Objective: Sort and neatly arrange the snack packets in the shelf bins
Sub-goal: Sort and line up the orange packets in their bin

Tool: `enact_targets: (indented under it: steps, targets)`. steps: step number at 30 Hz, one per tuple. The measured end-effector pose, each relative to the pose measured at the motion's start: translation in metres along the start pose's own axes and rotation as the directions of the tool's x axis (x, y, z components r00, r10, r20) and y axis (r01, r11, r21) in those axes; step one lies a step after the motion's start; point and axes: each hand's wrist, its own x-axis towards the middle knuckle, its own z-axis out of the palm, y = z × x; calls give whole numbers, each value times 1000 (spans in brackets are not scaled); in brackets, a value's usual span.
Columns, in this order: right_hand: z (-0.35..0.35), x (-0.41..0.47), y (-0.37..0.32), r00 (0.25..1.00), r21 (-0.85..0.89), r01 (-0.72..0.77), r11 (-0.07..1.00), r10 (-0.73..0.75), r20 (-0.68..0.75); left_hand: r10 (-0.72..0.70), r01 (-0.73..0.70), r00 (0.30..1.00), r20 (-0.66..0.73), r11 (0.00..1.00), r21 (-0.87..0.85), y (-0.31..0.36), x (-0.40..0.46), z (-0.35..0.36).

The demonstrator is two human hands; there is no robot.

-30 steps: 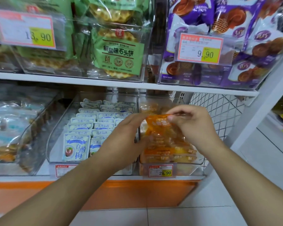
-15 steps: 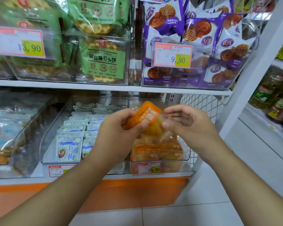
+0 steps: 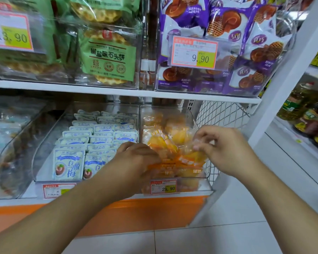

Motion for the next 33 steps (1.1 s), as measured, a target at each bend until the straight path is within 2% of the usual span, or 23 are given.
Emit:
enact_targets:
  steps: [2, 5, 10, 13, 18, 22, 25, 28, 31, 33]
  targets:
    - [7, -2, -1, 995, -142, 24, 990, -10, 99, -13, 13, 999, -42, 1000, -11, -3, 1, 4]
    - [15, -2, 0, 974, -165, 58, 985, -19, 226, -30, 27, 995, -99, 999, -29, -2, 3, 7]
    - [16, 2, 6, 973, -215, 125, 969, -76, 219, -95, 88, 991, -91, 994, -68, 0, 8, 9]
    - [20, 0, 3, 966, -246, 26, 969, 40, 257, -130, 117, 985, -109, 986, -120, 0, 12, 8]
    - [17, -4, 0, 971, -178, -65, 982, 104, 215, -229, 212, 968, -104, 965, -156, 6, 15, 4]
    - [19, -3, -6, 988, 69, -74, 995, 64, 139, -349, 289, 918, -190, 914, -285, 14, 13, -12]
    - [31, 0, -14, 978, 217, -113, 970, 70, 197, -456, 316, 864, -213, 821, -475, 19, 9, -23]
    - [39, 2, -16, 973, 410, -194, 891, 120, 198, -569, 226, 798, -198, 588, -777, 22, 6, -29]
    - [38, 2, -16, 968, 631, -244, 736, 145, 204, -637, 163, 764, -106, 349, -923, 26, 5, -31]
    - [33, 1, -20, 967, 754, -252, 607, 195, 166, -612, 154, 789, -55, 283, -947, 27, 4, -32]
